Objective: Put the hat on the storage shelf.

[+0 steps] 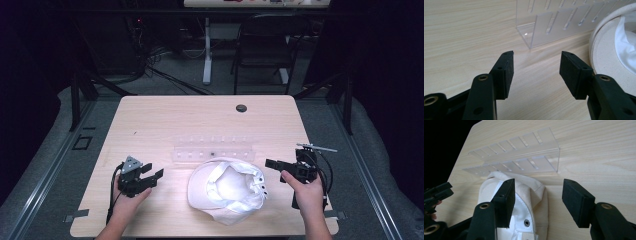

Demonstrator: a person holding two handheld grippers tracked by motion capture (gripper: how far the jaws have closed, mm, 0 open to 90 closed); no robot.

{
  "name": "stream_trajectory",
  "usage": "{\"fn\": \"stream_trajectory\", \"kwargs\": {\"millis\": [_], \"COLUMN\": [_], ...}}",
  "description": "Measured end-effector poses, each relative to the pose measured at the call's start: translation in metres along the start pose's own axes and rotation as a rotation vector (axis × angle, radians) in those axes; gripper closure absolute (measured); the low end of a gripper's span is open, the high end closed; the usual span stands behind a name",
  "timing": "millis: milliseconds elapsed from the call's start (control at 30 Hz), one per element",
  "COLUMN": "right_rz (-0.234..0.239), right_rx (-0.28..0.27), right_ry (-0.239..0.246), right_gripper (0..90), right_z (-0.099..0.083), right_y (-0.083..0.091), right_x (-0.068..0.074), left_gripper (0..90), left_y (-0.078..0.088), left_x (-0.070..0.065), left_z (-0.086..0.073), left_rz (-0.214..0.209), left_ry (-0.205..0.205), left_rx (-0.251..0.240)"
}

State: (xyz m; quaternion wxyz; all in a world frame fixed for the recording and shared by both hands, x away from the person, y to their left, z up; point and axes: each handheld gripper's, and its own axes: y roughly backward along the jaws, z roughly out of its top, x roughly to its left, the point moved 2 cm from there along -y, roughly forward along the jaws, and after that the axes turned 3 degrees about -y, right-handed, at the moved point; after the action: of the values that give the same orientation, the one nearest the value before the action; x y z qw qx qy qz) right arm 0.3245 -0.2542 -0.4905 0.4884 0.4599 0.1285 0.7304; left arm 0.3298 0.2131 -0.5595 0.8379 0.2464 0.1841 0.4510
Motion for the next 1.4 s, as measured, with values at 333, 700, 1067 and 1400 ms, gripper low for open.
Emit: {"fn": "stream_trajectory", "kwargs": {"millis": [333,700,1067,1400], "right_rz": [0.054,0.059,-0.005,0.006], "right_rx": [0.027,0.141,0.264,0.351], "right_ry": [0.001,0.022,0.040,-0.004], "right_gripper": [43.6,43.2,42.6,40.7], "right_z": [-0.001,-0.008,-0.018,-0.022], "right_y": [0.006,0.002,-0.004,-0.007], "right_x": [0.009,0.022,0.020,0.013], "left_gripper": [45.4,45.4,45.4,45.3], "left_y": [-0.002,-0.001,-0.002,-0.003], "left_x": [-0.006,-0.010,-0.011,-0.013], "left_z": [0.001,0.002,0.001,0.001], "left_rz": [-0.007,-0.015,-0.015,-0.019], "left_ry": [-0.023,-0.040,-0.047,-0.054], "left_rx": [0.002,-0.003,0.004,0.015]}}
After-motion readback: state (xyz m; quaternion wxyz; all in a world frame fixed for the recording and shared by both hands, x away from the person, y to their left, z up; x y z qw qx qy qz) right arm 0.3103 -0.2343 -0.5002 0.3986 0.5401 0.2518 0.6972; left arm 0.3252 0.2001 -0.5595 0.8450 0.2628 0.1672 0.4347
